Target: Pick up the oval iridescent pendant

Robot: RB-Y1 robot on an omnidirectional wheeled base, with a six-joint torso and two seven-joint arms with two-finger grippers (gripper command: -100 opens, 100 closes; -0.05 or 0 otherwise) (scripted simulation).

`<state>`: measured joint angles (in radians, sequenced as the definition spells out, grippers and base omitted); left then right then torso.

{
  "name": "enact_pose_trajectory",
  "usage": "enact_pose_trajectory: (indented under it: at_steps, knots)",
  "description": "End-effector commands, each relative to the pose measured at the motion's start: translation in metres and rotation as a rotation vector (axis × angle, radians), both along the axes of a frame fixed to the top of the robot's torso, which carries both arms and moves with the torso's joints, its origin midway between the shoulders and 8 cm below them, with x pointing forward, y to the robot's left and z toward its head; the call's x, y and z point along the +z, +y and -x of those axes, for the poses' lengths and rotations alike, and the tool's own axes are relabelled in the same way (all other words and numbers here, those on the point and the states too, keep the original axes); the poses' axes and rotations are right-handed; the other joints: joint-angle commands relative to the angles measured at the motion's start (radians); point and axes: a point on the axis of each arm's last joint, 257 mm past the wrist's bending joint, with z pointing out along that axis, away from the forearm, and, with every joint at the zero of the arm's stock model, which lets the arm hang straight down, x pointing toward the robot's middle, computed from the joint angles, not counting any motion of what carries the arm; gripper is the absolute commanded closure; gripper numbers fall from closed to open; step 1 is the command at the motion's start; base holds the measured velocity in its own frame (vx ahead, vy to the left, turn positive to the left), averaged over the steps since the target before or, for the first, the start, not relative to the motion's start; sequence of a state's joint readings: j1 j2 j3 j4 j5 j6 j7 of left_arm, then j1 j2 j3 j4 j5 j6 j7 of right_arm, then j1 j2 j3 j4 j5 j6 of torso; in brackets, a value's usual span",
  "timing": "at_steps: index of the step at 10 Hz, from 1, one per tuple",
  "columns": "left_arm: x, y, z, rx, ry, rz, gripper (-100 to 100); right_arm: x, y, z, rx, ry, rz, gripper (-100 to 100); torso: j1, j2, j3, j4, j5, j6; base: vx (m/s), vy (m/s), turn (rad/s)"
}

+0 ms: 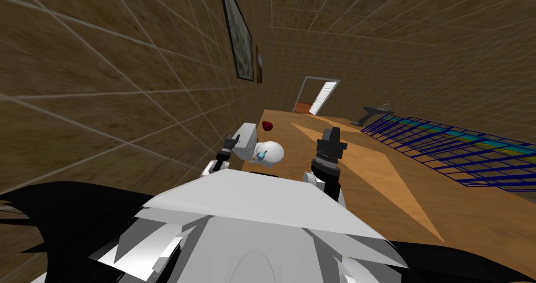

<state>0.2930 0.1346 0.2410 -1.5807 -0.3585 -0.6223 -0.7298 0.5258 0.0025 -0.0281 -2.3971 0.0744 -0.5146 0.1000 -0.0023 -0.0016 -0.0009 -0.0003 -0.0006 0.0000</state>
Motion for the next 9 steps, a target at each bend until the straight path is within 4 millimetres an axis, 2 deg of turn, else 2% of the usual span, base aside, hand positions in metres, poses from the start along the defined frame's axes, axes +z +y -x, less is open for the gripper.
enact_pose_trajectory:
  at_steps: [1,3,4,9]
  knots:
    - [-0.012,0.004,-0.002,0.014,0.027,-0.018,-100,0.000,0.000,0.000,0.000,0.000,0.000,0,0.000,0.000,0.000,0.000,0.000,0.000,0.016,-0.030,0.017]
    - [-0.037,0.009,-0.005,0.041,0.081,-0.070,-100,0.000,0.000,0.000,0.000,0.000,0.000,0,0.001,0.001,0.000,0.000,0.000,0.000,0.012,-0.032,0.035]
    - [-0.040,0.009,-0.005,0.042,0.087,-0.068,-100,0.000,0.000,0.000,0.000,0.000,0.000,0,0.000,0.001,0.000,0.000,0.000,0.000,0.010,-0.025,0.015]
    - [-0.100,0.017,-0.006,0.084,0.217,-0.175,-100,0.000,0.000,0.000,0.000,0.000,0.000,0,0.000,0.000,0.000,0.000,0.000,0.000,0.017,-0.033,0.035]
